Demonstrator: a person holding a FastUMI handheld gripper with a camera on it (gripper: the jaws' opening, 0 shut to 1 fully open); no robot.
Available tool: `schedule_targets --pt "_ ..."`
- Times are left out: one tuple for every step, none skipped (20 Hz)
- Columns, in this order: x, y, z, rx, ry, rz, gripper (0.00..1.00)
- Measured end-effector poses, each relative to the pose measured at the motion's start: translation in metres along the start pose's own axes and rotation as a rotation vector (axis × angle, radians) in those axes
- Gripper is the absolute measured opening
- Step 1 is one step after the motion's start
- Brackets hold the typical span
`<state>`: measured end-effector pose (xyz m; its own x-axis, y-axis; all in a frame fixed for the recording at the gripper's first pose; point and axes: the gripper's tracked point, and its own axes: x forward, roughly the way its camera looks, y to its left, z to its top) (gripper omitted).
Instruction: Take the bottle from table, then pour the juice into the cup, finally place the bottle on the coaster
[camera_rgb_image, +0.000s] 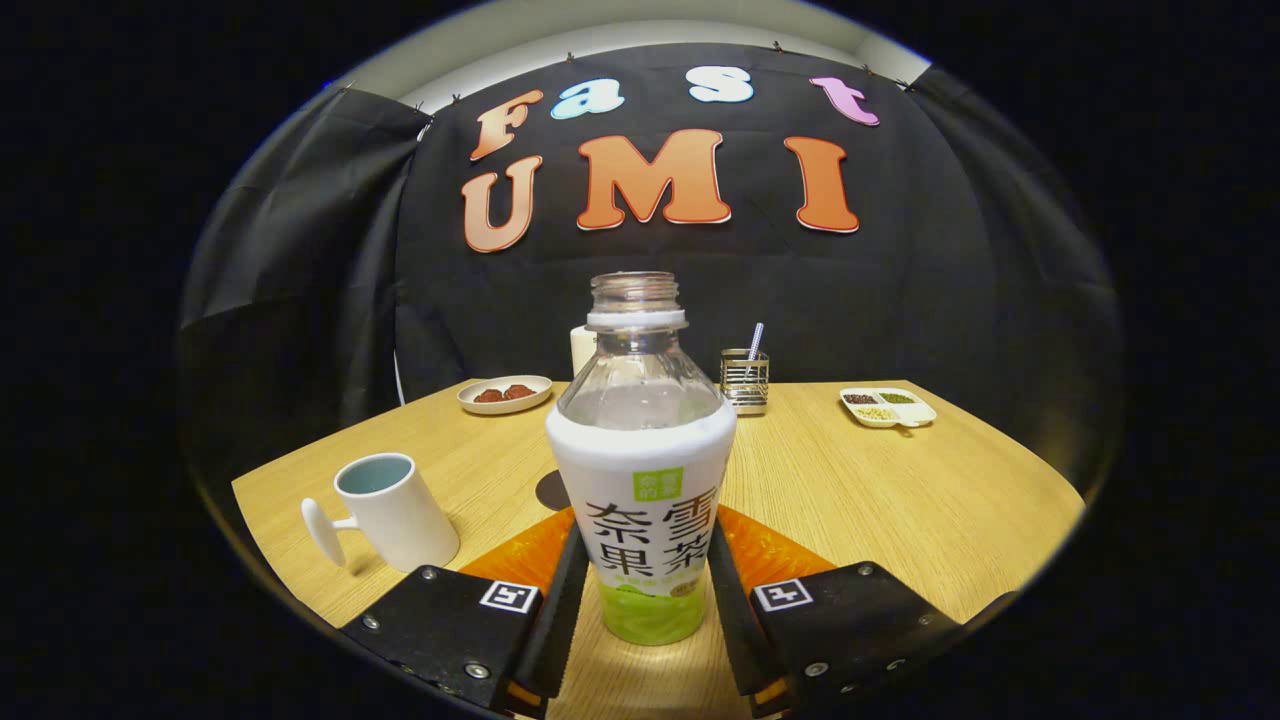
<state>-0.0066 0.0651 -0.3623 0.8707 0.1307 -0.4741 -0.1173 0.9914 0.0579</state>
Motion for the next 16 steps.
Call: schedule_targets --pt "0.002 0.0 0.0 -0.006 0.009 -0.006 0.6" --pt "0.002 0.002 0.0 -0.014 0.013 -0.013 0.59" --pt "0.003 0.002 0.001 -0.032 0.014 -0.029 0.56" --pt "0.004 -0.003 0.005 -0.06 0.01 -0.055 0.55" --pt "0.006 -0.004 0.007 -0.089 0.007 -0.076 0.53" --pt "0.007 -0.005 0.01 -0.119 0.004 -0.095 0.53" --pt "0.007 -0.003 0.013 -0.154 -0.001 -0.111 0.53" --pt "0.006 -0.002 0.017 -0.192 -0.01 -0.126 0.53" --pt "0.006 0.0 0.021 -0.23 -0.019 -0.138 0.53" --pt "0.008 0.004 0.024 -0.268 -0.027 -0.144 0.53" --pt "0.009 0.008 0.027 -0.309 -0.034 -0.151 0.53" --pt "0.009 0.013 0.03 -0.356 -0.043 -0.161 0.53" --pt "0.009 0.016 0.032 -0.406 -0.056 -0.171 0.53" --pt "0.008 0.021 0.035 -0.458 -0.07 -0.179 0.53" --pt "0.01 0.026 0.036 -0.509 -0.08 -0.188 0.53" --pt "0.01 0.029 0.035 -0.562 -0.089 -0.203 0.53"
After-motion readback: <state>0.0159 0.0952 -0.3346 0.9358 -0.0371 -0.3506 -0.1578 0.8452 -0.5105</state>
